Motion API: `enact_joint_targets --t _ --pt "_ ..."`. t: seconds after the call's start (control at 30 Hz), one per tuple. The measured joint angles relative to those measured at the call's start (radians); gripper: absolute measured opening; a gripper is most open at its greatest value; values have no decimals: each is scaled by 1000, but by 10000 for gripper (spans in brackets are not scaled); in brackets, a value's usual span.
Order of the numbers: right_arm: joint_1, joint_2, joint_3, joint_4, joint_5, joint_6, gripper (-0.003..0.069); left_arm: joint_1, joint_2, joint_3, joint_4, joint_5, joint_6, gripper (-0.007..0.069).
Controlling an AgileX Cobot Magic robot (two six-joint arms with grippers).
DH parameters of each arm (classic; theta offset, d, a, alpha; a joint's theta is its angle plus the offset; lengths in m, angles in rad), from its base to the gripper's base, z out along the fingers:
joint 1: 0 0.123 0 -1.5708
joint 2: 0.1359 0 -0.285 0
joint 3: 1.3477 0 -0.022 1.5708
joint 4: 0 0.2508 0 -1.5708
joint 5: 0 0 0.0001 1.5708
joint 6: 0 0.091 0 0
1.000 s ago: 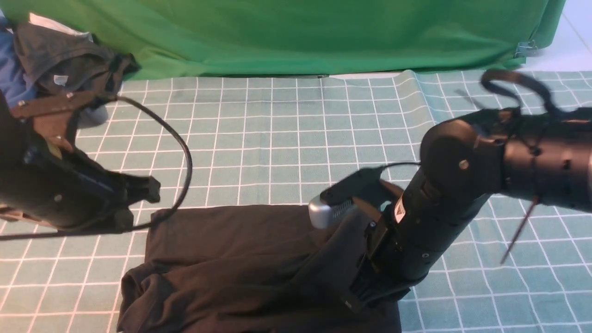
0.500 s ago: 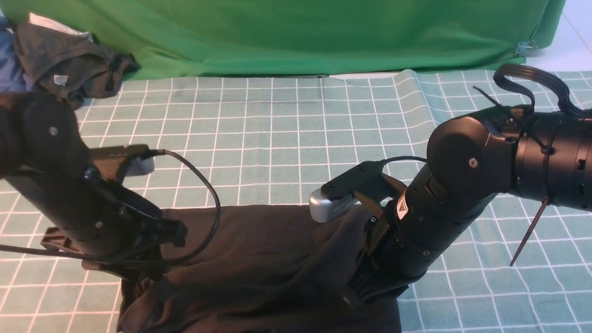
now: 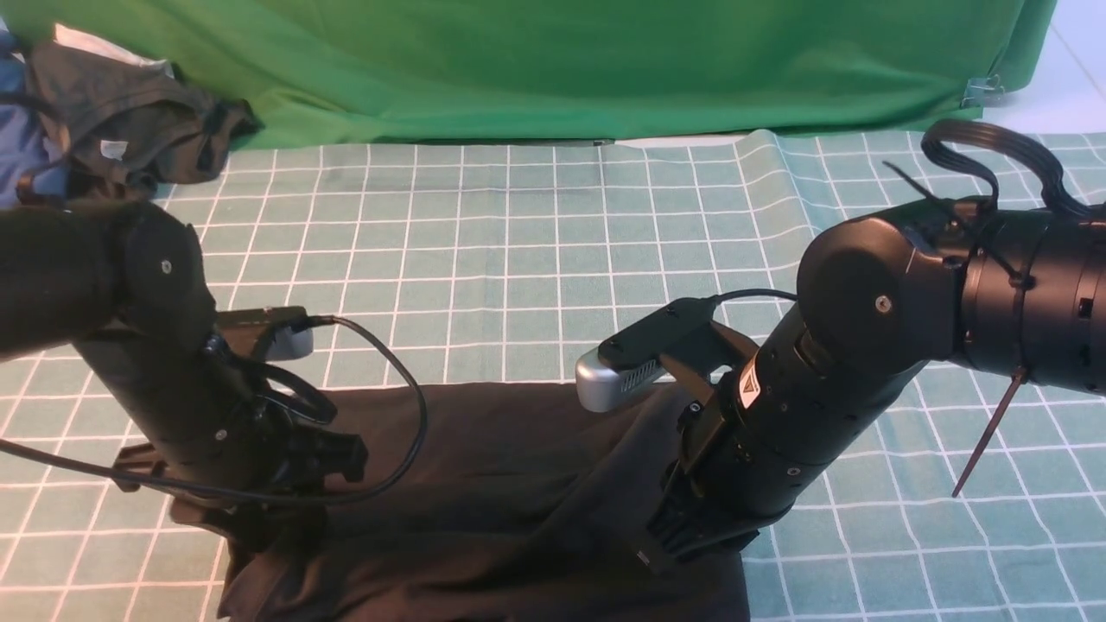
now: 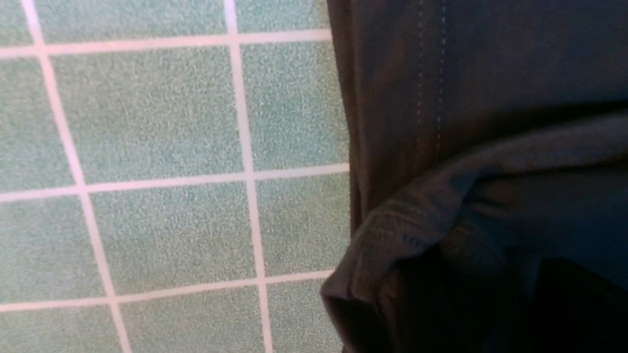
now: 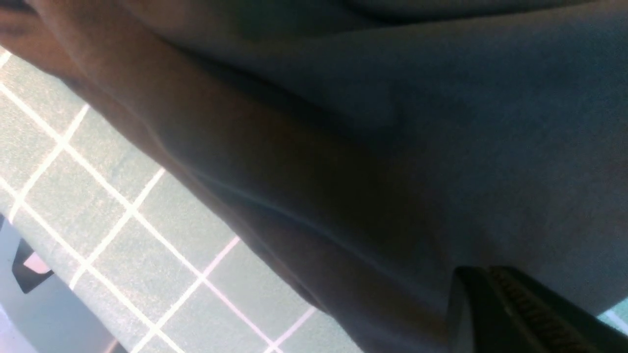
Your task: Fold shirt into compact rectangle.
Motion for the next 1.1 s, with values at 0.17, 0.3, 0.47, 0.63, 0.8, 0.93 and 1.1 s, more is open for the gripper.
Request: enact_joint_targets --t 0.17,0.3,0.47,0.63,0.8,0.93,1.1 --pt "0 0 0 0 0 0 22 0 14 -1 -5 5 39 29" --pt "0 0 0 0 0 0 22 0 -8 -14 -7 16 55 15" --pt "0 0 0 0 -1 0 22 0 -145 -41 7 14 66 15" --pt "0 0 0 0 -9 0 22 18 -220 -41 37 -40 27 15" --pt "0 0 0 0 -15 0 22 58 -204 -32 60 -70 -6 15" --pt "0 0 0 1 -15 0 22 79 -167 -19 68 -71 -13 15" --pt "0 0 0 1 -15 0 23 80 -135 -16 64 -90 -17 18"
